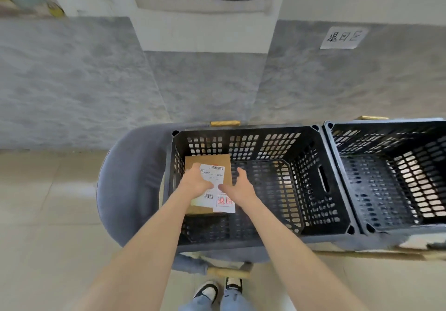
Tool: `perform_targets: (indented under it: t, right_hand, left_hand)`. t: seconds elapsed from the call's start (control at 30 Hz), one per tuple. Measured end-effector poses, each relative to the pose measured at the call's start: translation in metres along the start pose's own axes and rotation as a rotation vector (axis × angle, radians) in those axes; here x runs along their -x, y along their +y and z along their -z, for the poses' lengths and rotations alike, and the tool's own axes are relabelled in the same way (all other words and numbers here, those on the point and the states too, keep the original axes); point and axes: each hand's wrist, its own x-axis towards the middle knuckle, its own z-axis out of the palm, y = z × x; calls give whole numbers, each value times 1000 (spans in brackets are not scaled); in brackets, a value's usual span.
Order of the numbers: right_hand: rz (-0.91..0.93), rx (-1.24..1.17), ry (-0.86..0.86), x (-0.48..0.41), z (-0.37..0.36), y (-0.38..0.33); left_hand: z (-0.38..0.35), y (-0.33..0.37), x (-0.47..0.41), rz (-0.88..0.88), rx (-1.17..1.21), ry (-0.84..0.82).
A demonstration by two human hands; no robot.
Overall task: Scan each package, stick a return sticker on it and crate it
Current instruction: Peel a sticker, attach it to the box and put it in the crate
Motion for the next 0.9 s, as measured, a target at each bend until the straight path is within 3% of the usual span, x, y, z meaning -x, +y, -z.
perform_targets:
  t: [0.57, 0.9]
  right_hand:
    - [-25, -329, 288, 114, 36, 16]
    - [-200, -583, 644, 218, 83, 123]
  left_hand:
    - [2, 55, 71, -366, -243, -122]
    - [-104, 125, 139, -653, -498, -411]
